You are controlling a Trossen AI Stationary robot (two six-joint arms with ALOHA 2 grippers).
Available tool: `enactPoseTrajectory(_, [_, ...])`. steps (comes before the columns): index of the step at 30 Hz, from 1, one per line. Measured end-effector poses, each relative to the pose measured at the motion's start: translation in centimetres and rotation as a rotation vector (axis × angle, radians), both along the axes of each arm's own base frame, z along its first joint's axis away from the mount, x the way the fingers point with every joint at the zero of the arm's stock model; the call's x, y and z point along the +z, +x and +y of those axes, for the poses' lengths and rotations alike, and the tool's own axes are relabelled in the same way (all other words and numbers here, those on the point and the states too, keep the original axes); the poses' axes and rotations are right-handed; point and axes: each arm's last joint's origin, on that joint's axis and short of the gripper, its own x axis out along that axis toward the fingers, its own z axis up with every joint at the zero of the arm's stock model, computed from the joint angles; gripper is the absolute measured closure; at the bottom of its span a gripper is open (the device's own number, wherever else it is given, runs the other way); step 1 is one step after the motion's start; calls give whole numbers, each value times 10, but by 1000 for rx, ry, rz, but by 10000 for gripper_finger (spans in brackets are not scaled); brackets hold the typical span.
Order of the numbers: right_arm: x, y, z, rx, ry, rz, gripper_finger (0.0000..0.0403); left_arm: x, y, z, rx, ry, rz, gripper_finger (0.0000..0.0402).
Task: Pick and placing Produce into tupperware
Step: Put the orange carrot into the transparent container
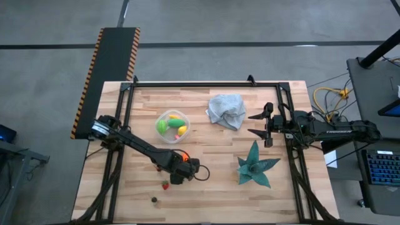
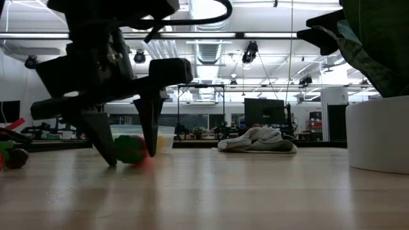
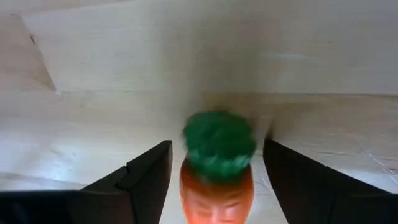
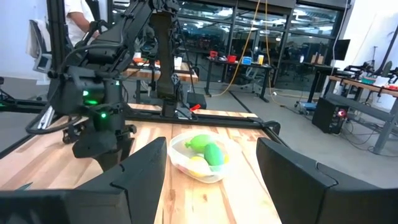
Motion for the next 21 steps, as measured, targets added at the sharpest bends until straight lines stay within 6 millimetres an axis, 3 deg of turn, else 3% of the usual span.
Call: enactPoseTrajectory(21, [-1, 0, 0, 0, -4, 10, 161, 8, 9, 20, 68, 21, -66, 162])
